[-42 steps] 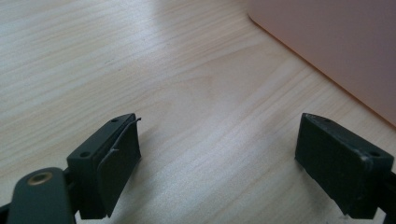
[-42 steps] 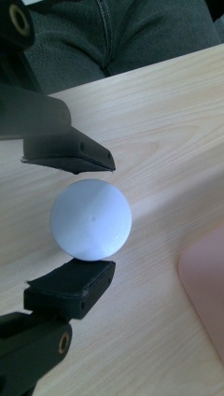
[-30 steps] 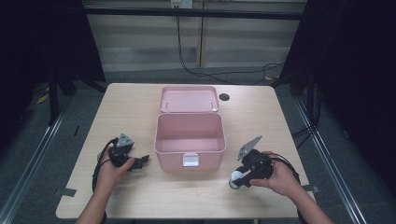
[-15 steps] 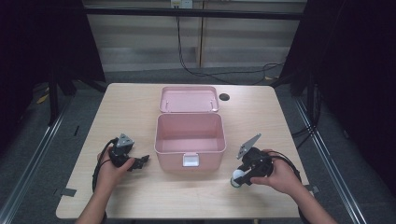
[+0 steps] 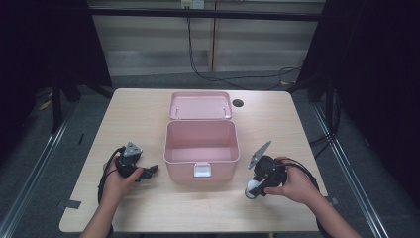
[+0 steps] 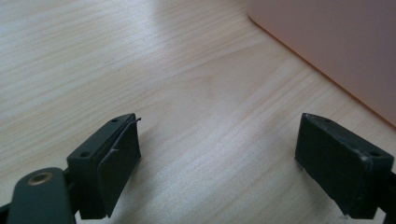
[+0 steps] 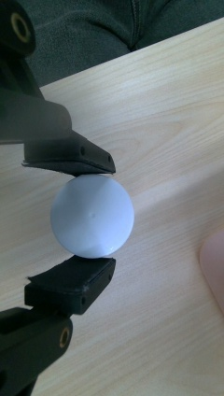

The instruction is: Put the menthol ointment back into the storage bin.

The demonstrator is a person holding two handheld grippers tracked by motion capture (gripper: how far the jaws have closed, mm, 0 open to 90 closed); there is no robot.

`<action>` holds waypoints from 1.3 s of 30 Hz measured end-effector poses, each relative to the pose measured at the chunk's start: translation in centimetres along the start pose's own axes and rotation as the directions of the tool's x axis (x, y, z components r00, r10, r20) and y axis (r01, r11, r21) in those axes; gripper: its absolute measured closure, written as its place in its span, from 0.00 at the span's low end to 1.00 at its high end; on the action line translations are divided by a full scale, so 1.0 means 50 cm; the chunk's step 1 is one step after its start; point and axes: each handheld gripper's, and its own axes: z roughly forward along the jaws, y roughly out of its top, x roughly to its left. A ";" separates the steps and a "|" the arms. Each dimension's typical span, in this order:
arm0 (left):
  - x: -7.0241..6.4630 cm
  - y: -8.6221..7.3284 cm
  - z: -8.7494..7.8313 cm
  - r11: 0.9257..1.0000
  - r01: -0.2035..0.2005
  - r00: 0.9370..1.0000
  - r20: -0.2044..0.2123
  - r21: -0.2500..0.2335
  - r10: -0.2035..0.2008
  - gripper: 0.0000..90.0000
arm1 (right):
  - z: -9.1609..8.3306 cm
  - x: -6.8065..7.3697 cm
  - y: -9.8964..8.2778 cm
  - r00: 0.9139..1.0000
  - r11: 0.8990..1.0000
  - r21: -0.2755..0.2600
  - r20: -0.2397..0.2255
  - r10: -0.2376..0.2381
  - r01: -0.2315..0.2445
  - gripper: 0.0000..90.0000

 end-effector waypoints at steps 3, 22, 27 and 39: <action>0.000 0.000 0.000 1.000 0.000 1.000 0.000 0.000 0.000 0.15 | 0.005 -0.001 0.001 1.000 1.000 0.020 0.002 -0.018 0.018 0.52; 0.000 0.000 0.000 1.000 0.000 1.000 0.000 0.000 0.000 0.15 | -0.034 -0.001 0.016 1.000 1.000 0.024 0.016 -0.013 0.012 0.56; 0.000 0.000 0.000 1.000 0.000 1.000 0.000 0.000 0.000 0.15 | -0.051 -0.003 0.025 1.000 1.000 0.029 0.016 -0.007 0.006 0.56; 0.000 0.000 0.000 1.000 0.001 1.000 0.001 0.000 -0.001 0.15 | -0.094 -0.013 0.053 1.000 0.999 0.051 0.017 -0.008 0.007 0.56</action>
